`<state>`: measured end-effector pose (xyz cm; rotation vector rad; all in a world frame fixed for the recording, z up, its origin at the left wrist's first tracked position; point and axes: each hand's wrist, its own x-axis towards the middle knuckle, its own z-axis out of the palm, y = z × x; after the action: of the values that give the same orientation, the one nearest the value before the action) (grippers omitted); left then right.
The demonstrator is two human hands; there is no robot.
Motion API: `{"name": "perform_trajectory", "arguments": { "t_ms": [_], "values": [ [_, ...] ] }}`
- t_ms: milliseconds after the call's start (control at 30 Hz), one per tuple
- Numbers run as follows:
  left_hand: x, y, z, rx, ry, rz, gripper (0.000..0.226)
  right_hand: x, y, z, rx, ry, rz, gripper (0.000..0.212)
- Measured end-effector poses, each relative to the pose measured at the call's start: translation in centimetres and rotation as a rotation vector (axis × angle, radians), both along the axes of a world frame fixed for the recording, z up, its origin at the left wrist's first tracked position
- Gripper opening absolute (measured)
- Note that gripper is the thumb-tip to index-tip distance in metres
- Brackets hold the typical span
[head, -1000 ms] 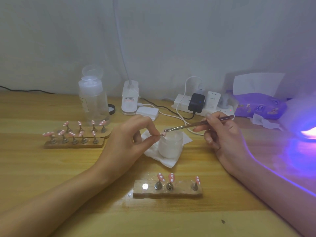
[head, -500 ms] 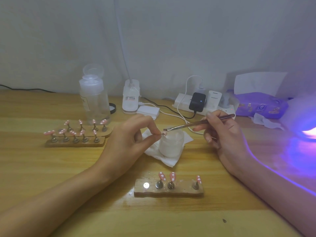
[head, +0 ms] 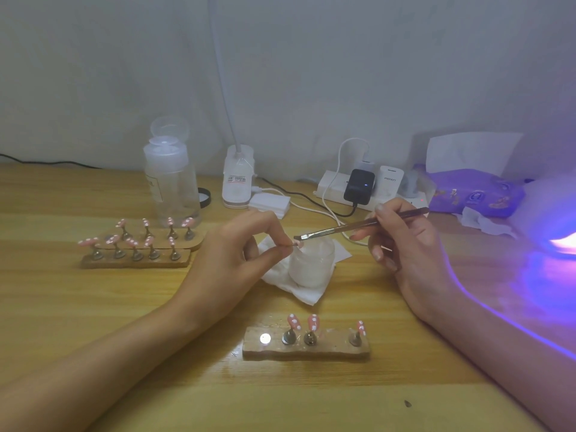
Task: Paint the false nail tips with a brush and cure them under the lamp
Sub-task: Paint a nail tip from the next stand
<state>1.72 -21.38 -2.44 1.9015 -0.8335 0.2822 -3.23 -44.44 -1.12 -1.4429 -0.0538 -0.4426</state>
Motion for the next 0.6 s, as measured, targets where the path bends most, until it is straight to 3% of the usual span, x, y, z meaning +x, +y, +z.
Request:
{"name": "perform_trajectory", "arguments": {
  "t_ms": [600],
  "values": [
    [-0.10, -0.04, 0.10, 0.006, 0.050, -0.002, 0.013, 0.00, -0.02, 0.08, 0.003, 0.050, -0.045, 0.023]
  ]
}}
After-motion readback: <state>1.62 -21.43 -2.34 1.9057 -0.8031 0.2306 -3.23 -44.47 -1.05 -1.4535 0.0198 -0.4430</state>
